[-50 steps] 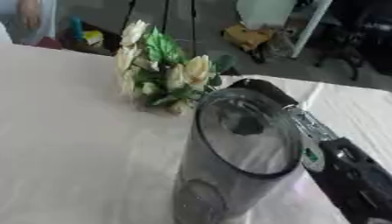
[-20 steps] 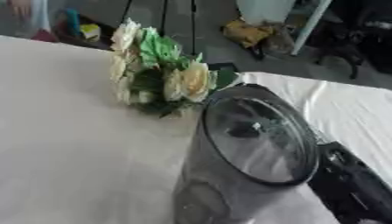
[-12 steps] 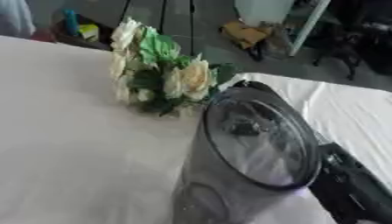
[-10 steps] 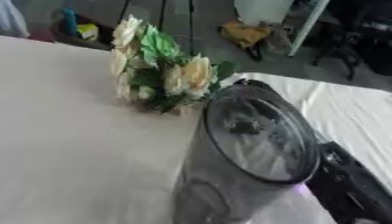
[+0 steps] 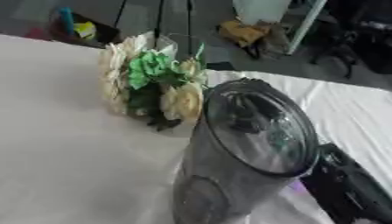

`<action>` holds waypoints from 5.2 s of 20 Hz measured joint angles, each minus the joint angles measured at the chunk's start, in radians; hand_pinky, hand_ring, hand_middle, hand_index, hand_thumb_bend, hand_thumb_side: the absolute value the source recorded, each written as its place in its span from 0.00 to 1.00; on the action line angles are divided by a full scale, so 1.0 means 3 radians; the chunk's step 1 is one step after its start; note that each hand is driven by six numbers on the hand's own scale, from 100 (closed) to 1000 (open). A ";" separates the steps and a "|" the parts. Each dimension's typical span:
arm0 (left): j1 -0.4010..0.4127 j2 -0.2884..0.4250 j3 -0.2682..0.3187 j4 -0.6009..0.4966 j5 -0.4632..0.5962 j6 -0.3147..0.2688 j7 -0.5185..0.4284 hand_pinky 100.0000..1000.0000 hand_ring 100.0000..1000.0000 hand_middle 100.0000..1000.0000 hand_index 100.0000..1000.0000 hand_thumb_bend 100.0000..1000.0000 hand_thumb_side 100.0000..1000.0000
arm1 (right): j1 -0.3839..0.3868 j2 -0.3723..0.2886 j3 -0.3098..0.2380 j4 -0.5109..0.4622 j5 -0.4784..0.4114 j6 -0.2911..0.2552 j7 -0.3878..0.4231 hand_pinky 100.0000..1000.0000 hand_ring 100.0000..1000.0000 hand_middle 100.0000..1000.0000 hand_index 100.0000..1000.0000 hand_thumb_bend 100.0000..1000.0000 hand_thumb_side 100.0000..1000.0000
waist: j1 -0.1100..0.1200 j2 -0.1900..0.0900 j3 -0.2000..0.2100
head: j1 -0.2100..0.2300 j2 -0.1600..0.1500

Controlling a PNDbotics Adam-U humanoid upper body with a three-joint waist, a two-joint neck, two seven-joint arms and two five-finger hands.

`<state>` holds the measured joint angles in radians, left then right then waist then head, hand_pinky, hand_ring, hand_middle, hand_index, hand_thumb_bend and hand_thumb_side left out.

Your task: Arrange flowers into the vase.

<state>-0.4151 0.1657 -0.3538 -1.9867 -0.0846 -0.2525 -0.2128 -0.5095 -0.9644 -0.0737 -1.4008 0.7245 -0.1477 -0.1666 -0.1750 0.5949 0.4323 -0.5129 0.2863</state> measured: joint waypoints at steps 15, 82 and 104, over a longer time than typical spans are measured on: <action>-0.0003 -0.0001 0.0000 0.0000 -0.0020 -0.0003 -0.0007 0.58 0.70 0.87 0.82 0.08 1.00 | -0.0005 -0.0004 -0.0059 -0.0006 -0.0055 -0.0219 0.0164 0.47 0.50 0.15 0.42 0.00 0.25 | -0.0017 0.0011 0.0018 | -0.0011 -0.0037; 0.0129 0.0047 0.0047 0.0000 0.0110 0.0065 0.0054 0.59 0.70 0.86 0.82 0.10 1.00 | 0.0959 -0.0393 -0.0716 -0.0524 -0.3596 -0.0846 -0.0883 0.00 0.00 0.00 0.07 0.00 0.95 | 0.0055 0.0053 -0.0436 | 0.0241 0.0165; 0.0313 0.0093 0.0130 0.0001 0.0210 0.0137 0.0129 0.59 0.70 0.86 0.81 0.11 1.00 | 0.1202 -0.0658 -0.0989 -0.0714 -0.4800 -0.1088 -0.0759 0.00 0.00 0.00 0.07 0.00 0.95 | 0.0191 -0.0443 -0.0772 | 0.0507 0.0407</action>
<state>-0.3212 0.1936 -0.3148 -1.9864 -0.0217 -0.2113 -0.1741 -0.1490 -1.1617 -0.3703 -1.6149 -0.7155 -0.4741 -0.3942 -0.1177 0.4619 0.2007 -0.3607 0.4083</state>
